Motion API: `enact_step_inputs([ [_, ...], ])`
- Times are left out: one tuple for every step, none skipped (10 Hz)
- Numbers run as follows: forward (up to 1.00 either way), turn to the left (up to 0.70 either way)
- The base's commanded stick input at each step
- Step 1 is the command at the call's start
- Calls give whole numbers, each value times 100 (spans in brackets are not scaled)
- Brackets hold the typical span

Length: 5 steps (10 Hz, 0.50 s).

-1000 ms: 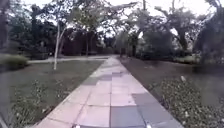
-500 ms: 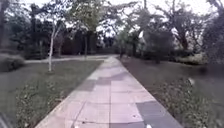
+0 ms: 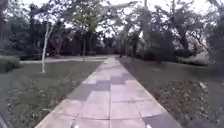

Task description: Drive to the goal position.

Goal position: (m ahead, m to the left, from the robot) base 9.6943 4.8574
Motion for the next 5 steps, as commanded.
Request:
enact_step_inputs([
  [70, 0],
  [70, 0],
  [70, 0],
  [70, 0],
  [70, 0],
])
